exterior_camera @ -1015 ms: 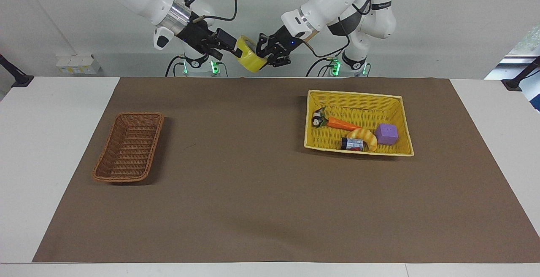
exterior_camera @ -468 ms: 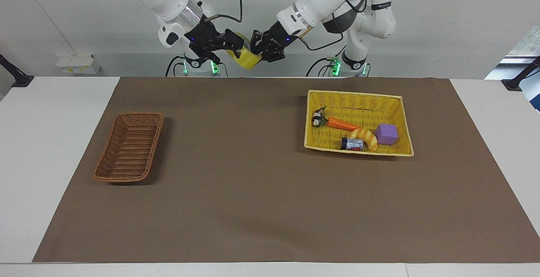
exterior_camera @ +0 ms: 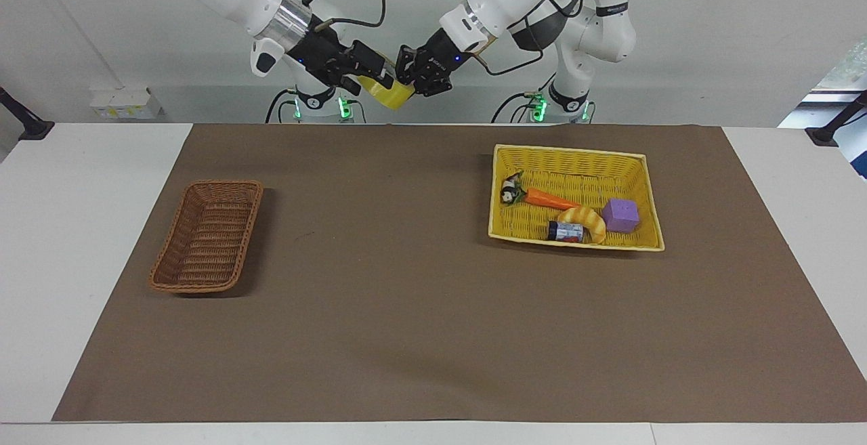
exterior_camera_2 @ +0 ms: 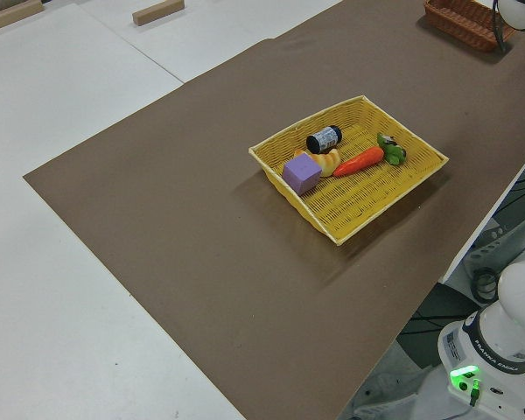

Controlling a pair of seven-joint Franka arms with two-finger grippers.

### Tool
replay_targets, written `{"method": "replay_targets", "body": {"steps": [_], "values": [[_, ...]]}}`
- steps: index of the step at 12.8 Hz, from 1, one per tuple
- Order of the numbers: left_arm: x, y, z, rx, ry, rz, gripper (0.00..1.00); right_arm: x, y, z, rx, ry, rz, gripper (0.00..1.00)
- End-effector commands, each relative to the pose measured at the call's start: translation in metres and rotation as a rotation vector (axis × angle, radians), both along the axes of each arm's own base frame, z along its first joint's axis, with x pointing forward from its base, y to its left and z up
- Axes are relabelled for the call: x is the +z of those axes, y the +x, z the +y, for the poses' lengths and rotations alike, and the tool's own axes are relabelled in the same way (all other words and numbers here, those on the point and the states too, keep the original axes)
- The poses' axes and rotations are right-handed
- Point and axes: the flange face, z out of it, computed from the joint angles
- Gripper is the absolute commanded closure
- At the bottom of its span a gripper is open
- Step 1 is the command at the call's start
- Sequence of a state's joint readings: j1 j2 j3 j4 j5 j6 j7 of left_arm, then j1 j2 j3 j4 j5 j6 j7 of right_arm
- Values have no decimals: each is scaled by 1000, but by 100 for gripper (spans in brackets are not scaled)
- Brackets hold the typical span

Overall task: Move tape to another basket
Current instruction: 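Close the right gripper on the tape roll held by the left gripper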

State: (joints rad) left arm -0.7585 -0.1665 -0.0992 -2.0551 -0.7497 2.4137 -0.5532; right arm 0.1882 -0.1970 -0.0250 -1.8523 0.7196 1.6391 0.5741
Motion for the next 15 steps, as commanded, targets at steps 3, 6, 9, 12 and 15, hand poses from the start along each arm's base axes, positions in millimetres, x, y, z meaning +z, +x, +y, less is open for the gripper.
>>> {"method": "replay_targets", "body": {"steps": [3,6,9,12,15], "values": [[14,1,-1,-18,27,45,100,-1,-4,5,-13,-5,27,0],[16,7,1,31,4,27,100,-10,-21,25,150,-162,-52,0],[19,9,1,84,-12,46,100,-10,-20,24,140,-157,-43,0],[20,8,0,146,-26,79,100,-3,-8,7,-7,-7,41,0],[23,5,-2,196,-14,82,100,-1,-13,12,14,-10,38,0]]}}
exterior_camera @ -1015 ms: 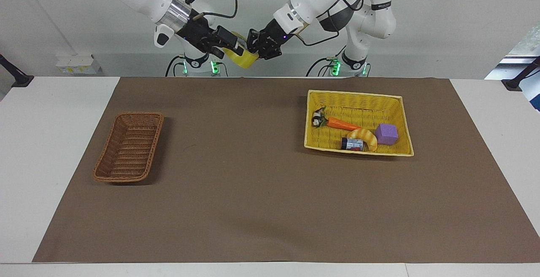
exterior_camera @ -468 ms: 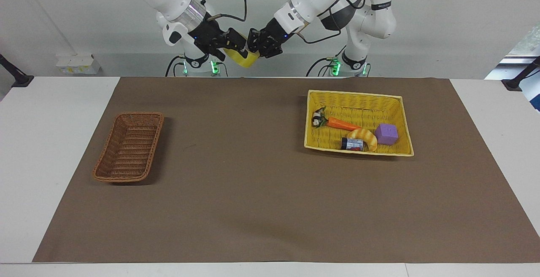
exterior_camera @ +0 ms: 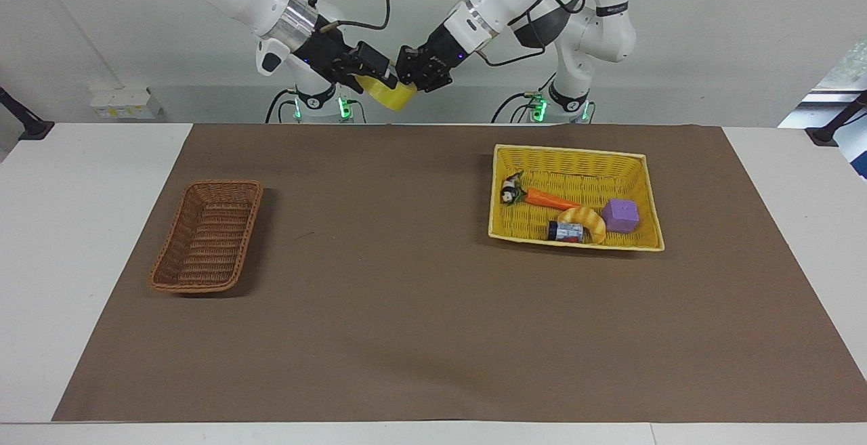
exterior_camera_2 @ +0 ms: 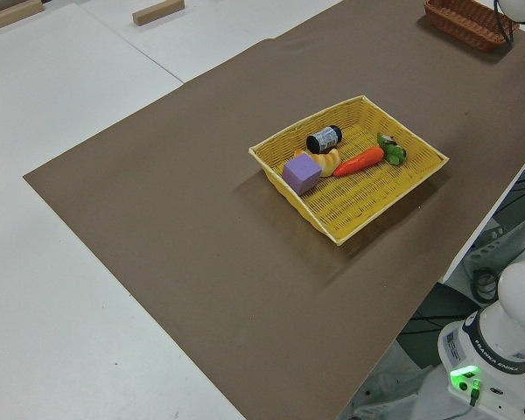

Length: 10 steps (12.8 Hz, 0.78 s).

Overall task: Move tape to another basket
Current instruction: 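Close the right gripper on the tape roll held by the left gripper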

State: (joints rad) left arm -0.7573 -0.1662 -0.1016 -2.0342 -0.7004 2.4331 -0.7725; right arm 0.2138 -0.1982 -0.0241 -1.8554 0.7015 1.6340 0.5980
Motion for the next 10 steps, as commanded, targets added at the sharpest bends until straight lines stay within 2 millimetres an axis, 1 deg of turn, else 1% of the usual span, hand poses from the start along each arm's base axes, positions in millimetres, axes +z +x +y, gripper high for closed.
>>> {"method": "replay_targets", "body": {"steps": [1,2,3,4,5,6,7,8,10], "values": [[10,2,-1,78,-11,17,100,-1,-4,-1,6,20,18,0],[11,1,-2,105,-8,42,100,1,-2,-5,22,29,-4,0],[8,2,0,123,17,70,100,1,-5,-3,33,30,-10,0],[6,-1,0,147,32,135,100,1,-7,2,37,30,-4,0],[9,-1,-2,194,26,183,100,1,-9,6,51,31,-5,0],[18,-1,-5,250,10,237,100,1,-10,6,99,36,-32,0],[26,0,-8,284,-3,270,100,2,-11,5,205,54,-110,0],[22,3,-9,292,14,302,100,0,-13,5,270,53,-143,0],[20,5,-7,304,38,354,100,0,-14,7,315,43,-175,0]]}}
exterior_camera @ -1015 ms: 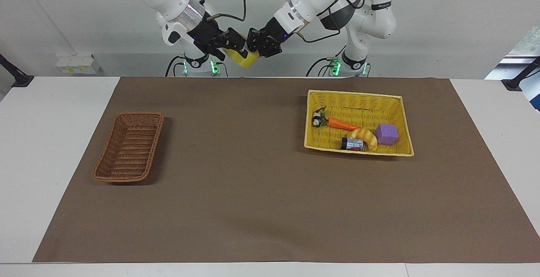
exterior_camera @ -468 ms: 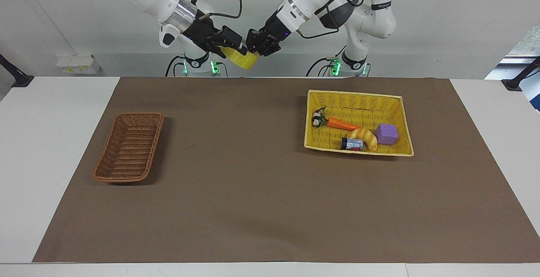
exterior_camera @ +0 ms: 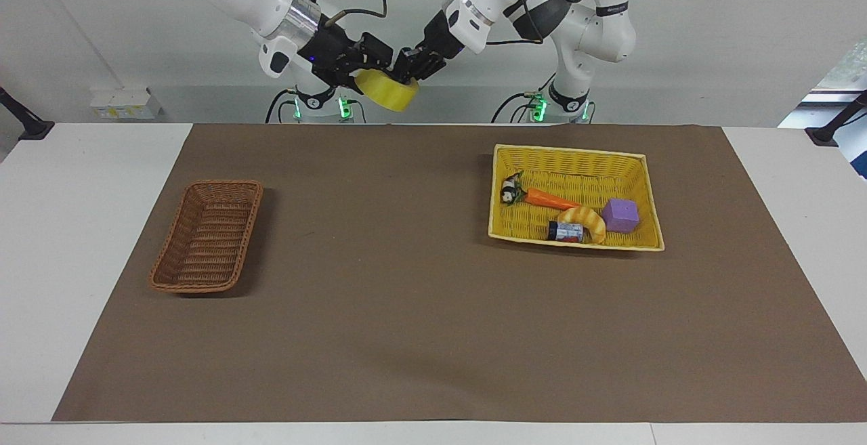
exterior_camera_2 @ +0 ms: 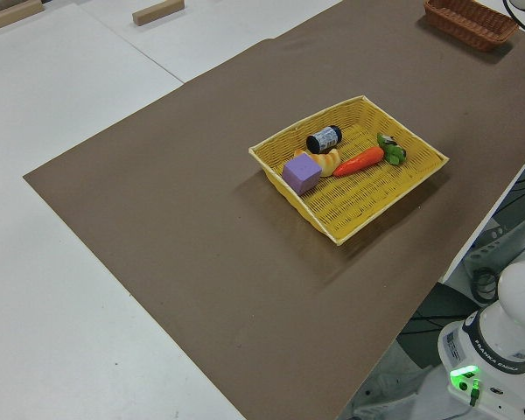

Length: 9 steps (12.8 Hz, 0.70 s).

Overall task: Move tape to another basket
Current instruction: 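Close the right gripper on the tape roll held by the left gripper, then open the left gripper and withdraw while the right gripper carries the tape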

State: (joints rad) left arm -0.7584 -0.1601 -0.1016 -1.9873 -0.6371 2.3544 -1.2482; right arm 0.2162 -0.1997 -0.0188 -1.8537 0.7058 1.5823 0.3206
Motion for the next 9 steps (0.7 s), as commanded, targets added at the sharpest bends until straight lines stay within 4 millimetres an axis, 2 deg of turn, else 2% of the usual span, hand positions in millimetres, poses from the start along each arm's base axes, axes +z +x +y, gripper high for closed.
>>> {"method": "replay_targets", "body": {"steps": [1,2,4,7,9], "values": [[1,15,1,23,34,88,100,0,-6,0,79,-11,-53,0],[2,19,4,29,39,107,100,-3,-3,-3,93,-54,-77,10],[2,20,4,32,39,116,100,-5,-2,-6,95,-99,-83,51],[4,22,1,33,28,113,100,-7,0,-15,79,-114,-74,98],[5,23,2,35,25,108,100,-6,1,-14,44,-123,-57,100]]}}
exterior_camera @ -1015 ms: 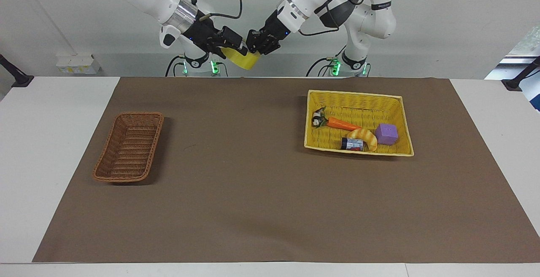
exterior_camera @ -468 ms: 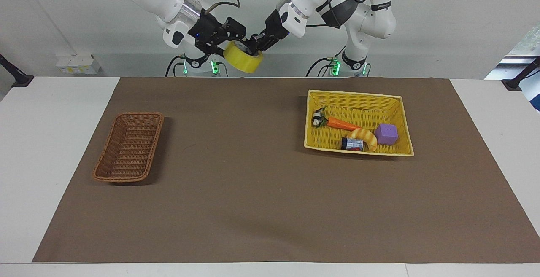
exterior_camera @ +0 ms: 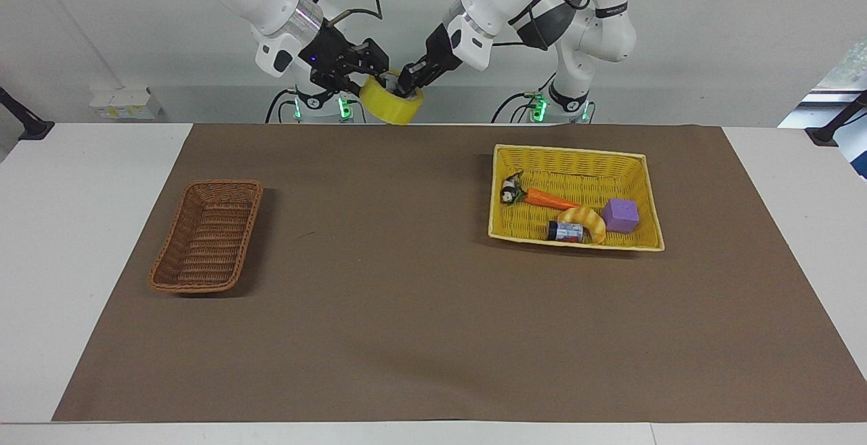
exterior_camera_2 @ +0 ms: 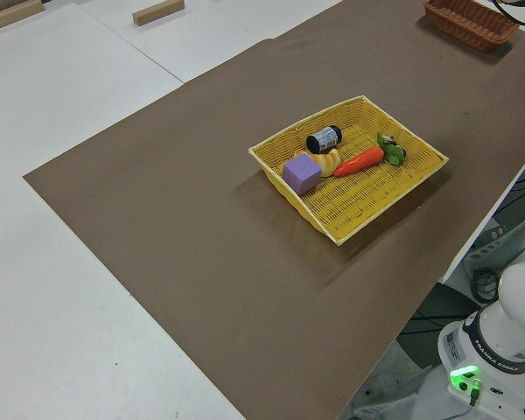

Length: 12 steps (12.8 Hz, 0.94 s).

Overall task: Move tape to another basket
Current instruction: 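Open the left gripper and withdraw while the right gripper carries the tape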

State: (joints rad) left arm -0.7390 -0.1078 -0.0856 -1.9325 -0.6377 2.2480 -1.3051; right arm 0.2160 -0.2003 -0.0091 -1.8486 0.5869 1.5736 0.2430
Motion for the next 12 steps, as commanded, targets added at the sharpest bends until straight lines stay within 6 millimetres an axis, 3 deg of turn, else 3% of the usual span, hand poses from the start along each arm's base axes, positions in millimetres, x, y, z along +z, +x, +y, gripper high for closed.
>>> {"method": "replay_targets", "body": {"steps": [1,2,3,7,9,12], "values": [[16,6,2,19,-21,-7,100,0,2,-8,-49,-21,11,100],[16,6,2,18,-21,-8,76,0,3,-9,-51,-24,8,100],[19,6,3,17,-19,-18,1,0,5,-9,-49,-38,7,100],[51,4,17,21,-45,-23,0,1,5,-7,-39,-57,-2,100],[72,3,34,13,-45,-21,0,-2,6,-10,-30,-72,-5,100],[62,28,73,-47,45,-28,0,-8,9,-29,-18,-138,-26,100]]}}
